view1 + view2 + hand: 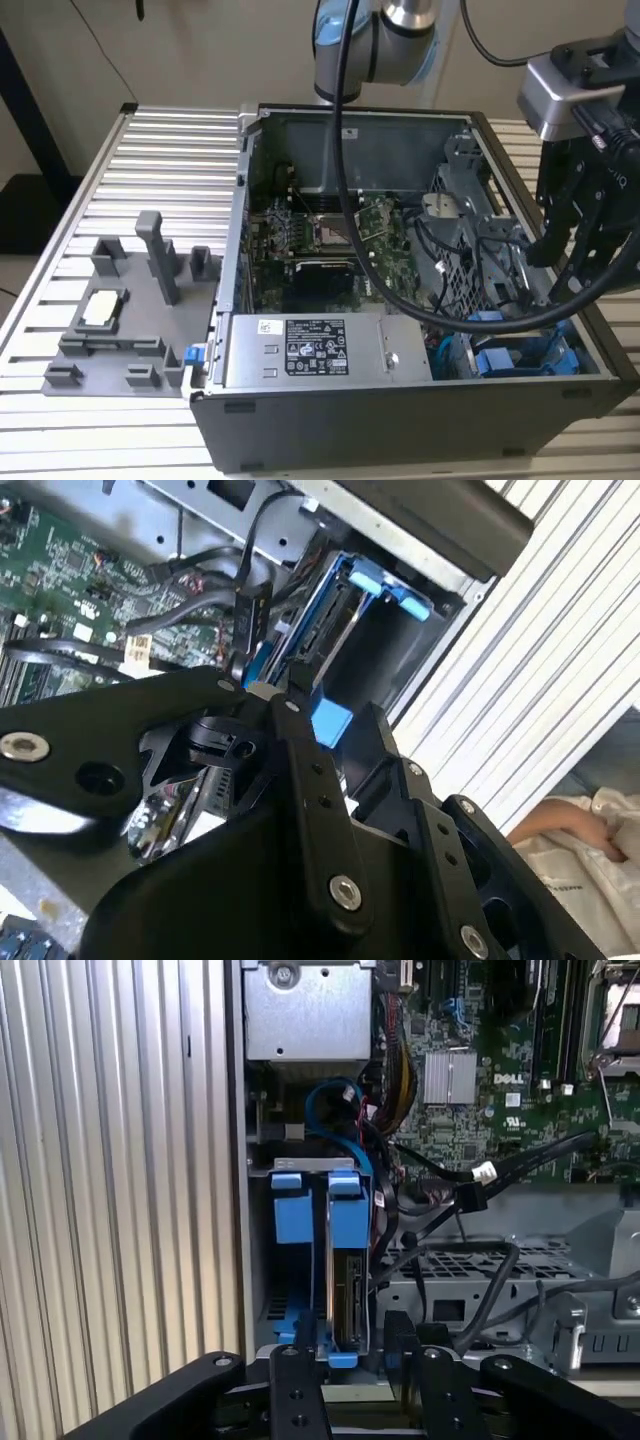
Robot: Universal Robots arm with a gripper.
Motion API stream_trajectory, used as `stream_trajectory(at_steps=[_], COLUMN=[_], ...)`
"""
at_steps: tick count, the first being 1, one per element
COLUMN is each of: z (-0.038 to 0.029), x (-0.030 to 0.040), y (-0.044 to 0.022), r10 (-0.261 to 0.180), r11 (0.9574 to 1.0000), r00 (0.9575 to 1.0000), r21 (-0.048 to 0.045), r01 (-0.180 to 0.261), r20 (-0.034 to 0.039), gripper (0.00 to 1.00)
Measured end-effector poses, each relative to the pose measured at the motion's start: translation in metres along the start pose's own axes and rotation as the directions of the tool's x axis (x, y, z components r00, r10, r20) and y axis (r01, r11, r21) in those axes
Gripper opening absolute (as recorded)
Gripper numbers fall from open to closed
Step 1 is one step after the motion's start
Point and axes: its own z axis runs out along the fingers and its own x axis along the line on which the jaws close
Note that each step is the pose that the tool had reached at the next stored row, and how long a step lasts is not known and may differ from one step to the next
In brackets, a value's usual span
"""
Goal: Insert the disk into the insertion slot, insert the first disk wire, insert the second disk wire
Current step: 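Insert the first disk wire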
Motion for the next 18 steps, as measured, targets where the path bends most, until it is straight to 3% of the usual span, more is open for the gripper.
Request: stream_trajectory(at_steps=[1,3,8,12,18], z=[0.0002,0.0012,0.0034,0.0025,0.0019], x=[-0.0005,-0.0021,-0.0046,-0.0071,-0.0151], y=[0.0001,0.0002,0.0007,0.0026,0.0084], r10=[-0.002,-0.015,-0.064,-0.073,-0.076], r11=[0.9999,0.9992,0.9958,0.9950,0.9936], r00=[1.0000,0.9999,0.9979,0.9973,0.9971], r21=[0.0166,0.0367,0.0651,0.0693,0.0843], r01=[0.002,0.015,0.064,0.072,0.075], r20=[0.0005,0.0022,0.0065,0.0075,0.0070], gripper=[0.40,0.40,0.40,0.40,0.40])
